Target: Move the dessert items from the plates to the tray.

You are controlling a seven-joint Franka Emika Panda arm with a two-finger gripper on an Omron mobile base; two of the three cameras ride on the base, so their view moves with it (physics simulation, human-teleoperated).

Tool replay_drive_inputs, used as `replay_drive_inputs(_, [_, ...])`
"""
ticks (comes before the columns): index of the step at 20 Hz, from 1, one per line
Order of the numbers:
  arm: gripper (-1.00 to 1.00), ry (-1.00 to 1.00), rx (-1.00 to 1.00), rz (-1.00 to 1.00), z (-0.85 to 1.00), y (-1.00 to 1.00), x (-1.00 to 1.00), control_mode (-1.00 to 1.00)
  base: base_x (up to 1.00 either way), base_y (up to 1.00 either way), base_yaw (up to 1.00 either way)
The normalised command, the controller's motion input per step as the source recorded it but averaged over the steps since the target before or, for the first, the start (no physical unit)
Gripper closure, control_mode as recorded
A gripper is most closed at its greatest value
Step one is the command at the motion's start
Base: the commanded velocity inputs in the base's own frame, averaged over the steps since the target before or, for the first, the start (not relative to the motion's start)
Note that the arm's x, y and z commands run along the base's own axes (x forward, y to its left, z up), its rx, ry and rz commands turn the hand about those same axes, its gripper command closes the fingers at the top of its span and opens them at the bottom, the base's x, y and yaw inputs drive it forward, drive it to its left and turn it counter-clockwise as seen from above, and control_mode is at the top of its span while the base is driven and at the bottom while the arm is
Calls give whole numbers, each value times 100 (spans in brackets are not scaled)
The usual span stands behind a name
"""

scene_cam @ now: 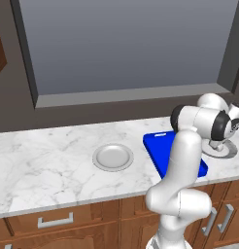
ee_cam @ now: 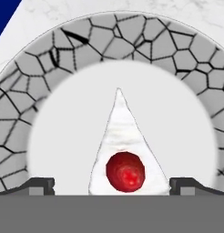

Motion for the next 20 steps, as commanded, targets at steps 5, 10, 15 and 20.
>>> replay_drive_inputs(5, [-100, 0, 0, 1, -11, 0, 3, -100, 0, 0, 0])
replay_drive_inputs(10, [-100, 0, 0, 1, -11, 0, 2, -100, 0, 0, 0])
replay_drive_inputs(15, [-100, 0, 0, 1, -17, 0, 3, -100, 0, 0, 0])
replay_drive_inputs(20, [100, 0, 0, 1, -22, 0, 6, -100, 0, 0, 0])
